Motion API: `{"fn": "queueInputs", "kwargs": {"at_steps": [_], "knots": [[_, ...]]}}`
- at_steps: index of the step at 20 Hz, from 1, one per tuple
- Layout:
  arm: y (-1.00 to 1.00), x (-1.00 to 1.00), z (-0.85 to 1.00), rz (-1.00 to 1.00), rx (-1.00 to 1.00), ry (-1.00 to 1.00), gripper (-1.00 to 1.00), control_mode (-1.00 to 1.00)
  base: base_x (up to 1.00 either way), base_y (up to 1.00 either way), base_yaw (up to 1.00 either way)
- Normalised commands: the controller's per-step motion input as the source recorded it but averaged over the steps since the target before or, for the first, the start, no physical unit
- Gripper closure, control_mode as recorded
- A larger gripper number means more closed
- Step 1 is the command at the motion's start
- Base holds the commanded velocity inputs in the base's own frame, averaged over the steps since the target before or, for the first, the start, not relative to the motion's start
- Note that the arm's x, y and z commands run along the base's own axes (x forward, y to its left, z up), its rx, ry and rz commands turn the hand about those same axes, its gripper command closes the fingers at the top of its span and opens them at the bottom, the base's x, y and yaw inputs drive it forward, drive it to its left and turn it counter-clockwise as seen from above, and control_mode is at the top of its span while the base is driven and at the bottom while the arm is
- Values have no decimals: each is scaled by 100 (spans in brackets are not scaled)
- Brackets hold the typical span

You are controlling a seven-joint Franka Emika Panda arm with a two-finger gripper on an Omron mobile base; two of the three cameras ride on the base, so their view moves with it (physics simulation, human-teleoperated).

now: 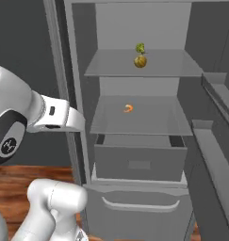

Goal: Transport the fish and squash to the fridge. Place the fish on the rack containing meat and place the squash on the rack containing the vegetable, ensuring meats and vegetables are on different racks.

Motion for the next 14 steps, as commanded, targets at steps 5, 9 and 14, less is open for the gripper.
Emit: {"fn": "queueInputs", "kwargs": {"at_steps": [5,9,14], "knots": [[0,0,0,0,0,0,-100,100,-100,100,-19],[0,0,0,0,0,0,-100,100,-100,100,-40],[0,0,0,0,0,0,-100,100,-75,95,-64]]}}
